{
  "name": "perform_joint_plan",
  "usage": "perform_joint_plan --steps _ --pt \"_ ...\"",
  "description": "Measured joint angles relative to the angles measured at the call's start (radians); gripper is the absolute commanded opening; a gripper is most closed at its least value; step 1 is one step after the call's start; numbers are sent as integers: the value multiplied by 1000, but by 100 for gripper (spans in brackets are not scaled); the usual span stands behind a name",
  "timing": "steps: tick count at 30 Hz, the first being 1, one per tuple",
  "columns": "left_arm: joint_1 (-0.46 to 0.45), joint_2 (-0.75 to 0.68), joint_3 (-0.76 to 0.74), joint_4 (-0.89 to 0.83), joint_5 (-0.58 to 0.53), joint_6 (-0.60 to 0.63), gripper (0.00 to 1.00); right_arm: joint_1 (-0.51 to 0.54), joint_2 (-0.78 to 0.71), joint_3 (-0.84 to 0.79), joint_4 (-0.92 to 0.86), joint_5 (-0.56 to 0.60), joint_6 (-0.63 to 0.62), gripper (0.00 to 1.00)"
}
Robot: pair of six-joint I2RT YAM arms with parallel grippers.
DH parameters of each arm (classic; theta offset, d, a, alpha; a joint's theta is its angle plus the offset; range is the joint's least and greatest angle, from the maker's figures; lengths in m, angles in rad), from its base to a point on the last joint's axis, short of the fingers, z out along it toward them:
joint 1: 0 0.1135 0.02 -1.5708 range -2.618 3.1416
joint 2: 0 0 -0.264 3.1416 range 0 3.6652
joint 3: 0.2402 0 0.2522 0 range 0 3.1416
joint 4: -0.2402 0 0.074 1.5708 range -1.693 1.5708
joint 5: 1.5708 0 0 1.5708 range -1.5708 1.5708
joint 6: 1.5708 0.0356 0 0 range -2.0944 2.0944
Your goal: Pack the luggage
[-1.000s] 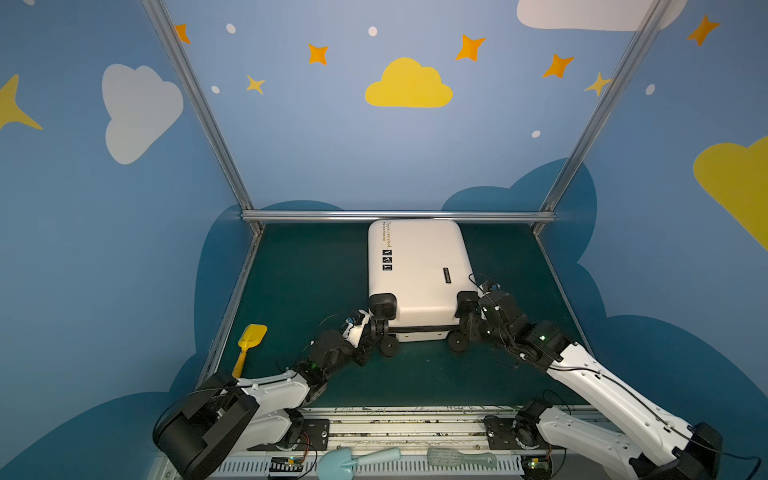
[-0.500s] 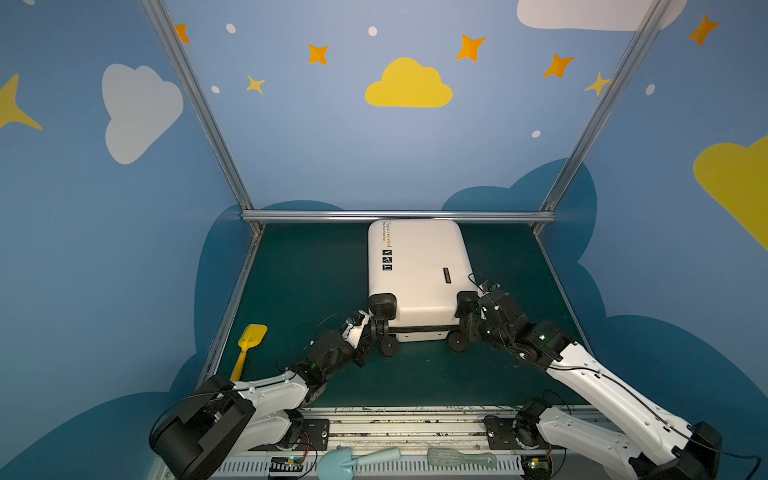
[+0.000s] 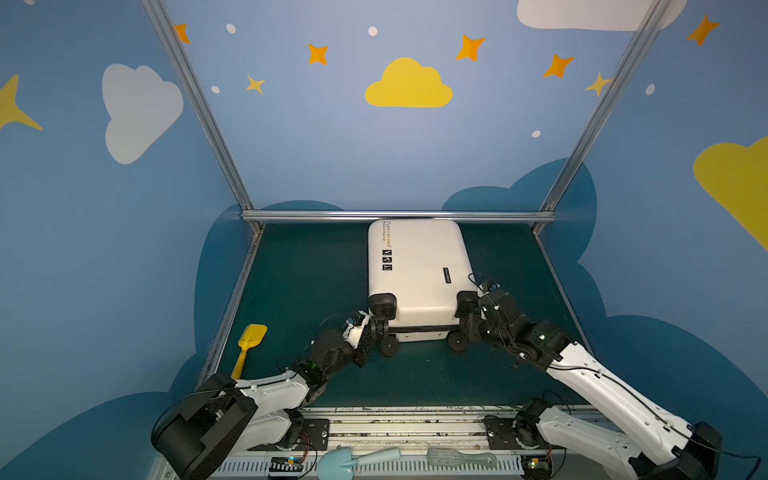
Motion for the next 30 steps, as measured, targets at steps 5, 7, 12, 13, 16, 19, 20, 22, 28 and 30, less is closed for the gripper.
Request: perform_joint_plan --steps 5,7,12,13,16,19,20,22,28,30 --pt "0 -42 0 -19 0 0 25 0 1 0 0 0 0 0" --pt "0 -44 0 -23 1 3 25 0 1 0 0 0 0 0" --pt "0 -29 0 -24 1 0 24 0 3 2 -2 0 0 0" --pt "0 -20 0 -24 1 -2 21 0 3 2 -2 0 0 0" --pt "0 2 0 -23 1 -2 17 0 3 2 -2 0 0 0" --pt "1 8 0 -22 1 -2 14 0 3 2 -2 0 0 0" --pt "2 8 0 -22 1 -1 14 0 3 2 -2 0 0 0" --pt "2 7 2 -24 2 -2 11 0 3 2 -2 0 -1 0" --pt "2 -61 2 -79 10 0 3 -1 3 5 -5 -2 -2 0" --pt "2 -102 -3 -111 10 1 3 -2 4 7 -7 -5 -2 0"
